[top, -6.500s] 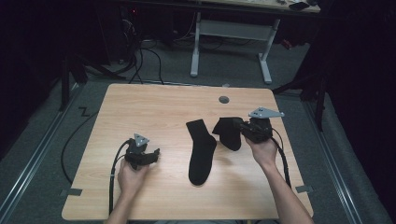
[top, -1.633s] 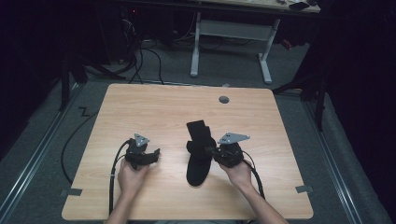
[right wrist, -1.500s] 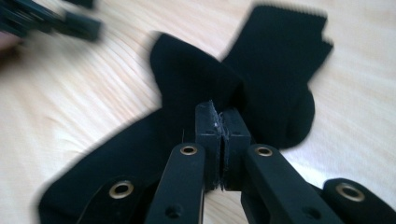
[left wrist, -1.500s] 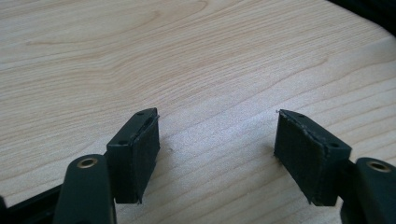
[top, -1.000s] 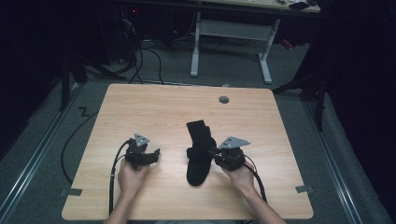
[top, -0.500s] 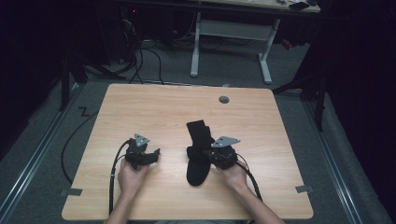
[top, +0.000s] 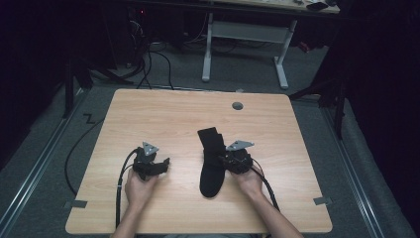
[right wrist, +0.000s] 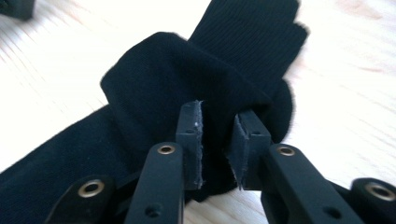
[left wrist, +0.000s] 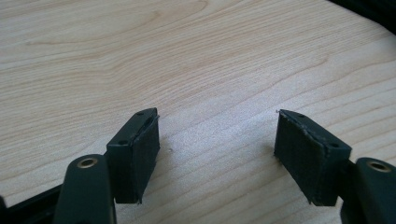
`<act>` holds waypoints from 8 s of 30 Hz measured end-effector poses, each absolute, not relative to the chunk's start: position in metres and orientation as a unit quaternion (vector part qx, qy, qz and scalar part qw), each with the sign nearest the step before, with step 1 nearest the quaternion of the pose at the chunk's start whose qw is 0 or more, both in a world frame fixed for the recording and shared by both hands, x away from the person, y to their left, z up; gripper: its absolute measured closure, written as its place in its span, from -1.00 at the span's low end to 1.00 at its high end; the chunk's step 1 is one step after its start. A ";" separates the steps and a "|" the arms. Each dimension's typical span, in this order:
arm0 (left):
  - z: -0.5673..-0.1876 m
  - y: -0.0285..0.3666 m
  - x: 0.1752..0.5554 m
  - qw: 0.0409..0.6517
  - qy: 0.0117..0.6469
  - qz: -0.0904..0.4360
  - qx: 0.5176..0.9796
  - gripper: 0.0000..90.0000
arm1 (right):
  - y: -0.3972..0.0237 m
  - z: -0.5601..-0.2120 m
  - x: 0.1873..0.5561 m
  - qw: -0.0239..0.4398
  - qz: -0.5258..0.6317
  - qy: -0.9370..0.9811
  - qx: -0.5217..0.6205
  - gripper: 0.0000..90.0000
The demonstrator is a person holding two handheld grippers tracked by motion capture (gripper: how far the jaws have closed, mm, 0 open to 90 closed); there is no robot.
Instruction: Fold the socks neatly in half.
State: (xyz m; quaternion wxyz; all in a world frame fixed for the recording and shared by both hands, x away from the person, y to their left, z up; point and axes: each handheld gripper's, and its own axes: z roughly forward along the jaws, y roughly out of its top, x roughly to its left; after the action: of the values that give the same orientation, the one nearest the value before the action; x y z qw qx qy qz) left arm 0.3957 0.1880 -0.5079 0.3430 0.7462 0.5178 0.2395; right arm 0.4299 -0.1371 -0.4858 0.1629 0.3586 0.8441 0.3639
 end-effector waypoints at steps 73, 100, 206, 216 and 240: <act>-0.508 0.188 0.396 0.343 0.518 0.240 0.746 -0.30 | -0.140 -0.478 0.361 0.103 0.381 0.869 0.299 0.81; -0.496 0.149 0.410 0.368 0.486 0.207 0.765 -0.10 | -0.127 -0.498 0.397 0.141 0.368 0.862 0.319 0.60; -0.488 0.056 0.477 0.357 0.418 0.213 0.808 0.81 | -0.153 -0.494 0.431 0.164 0.346 0.819 0.426 0.56; -0.464 0.058 0.468 0.411 0.401 0.221 0.788 0.81 | -0.156 -0.483 0.422 0.184 0.366 0.823 0.394 0.97; -0.487 0.059 0.480 0.373 0.444 0.231 0.782 0.11 | -0.164 -0.486 0.431 0.205 0.345 0.815 0.417 0.65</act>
State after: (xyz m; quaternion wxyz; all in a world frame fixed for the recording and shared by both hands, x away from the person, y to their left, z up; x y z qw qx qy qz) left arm 0.4801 0.0591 -0.4873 0.3727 0.7816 0.4439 0.2306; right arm 0.4312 -0.1639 -0.4861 0.2046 0.4173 0.8153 0.3454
